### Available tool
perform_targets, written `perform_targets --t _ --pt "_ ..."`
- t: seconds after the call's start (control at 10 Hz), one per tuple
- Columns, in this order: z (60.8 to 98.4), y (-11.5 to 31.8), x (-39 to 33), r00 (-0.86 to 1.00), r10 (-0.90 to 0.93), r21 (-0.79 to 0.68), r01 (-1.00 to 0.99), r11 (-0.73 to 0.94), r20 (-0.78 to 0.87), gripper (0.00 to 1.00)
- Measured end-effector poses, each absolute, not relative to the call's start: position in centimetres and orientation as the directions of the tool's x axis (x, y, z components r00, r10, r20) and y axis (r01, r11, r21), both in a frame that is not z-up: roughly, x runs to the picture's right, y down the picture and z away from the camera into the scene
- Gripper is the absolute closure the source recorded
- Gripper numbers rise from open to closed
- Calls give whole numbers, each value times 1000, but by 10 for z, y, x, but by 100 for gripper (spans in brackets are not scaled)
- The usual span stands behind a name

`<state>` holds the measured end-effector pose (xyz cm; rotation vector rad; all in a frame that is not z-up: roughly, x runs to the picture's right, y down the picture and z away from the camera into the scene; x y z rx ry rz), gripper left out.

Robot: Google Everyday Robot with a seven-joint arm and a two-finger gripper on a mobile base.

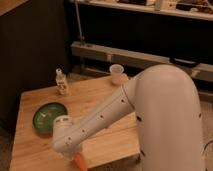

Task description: Drag the pepper across the table

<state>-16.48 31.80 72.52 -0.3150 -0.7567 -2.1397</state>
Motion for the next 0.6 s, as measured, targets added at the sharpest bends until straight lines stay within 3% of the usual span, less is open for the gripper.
perform_targets --t 0.6 --pt "741 296 -171 -597 -647 391 801 -453 475 68"
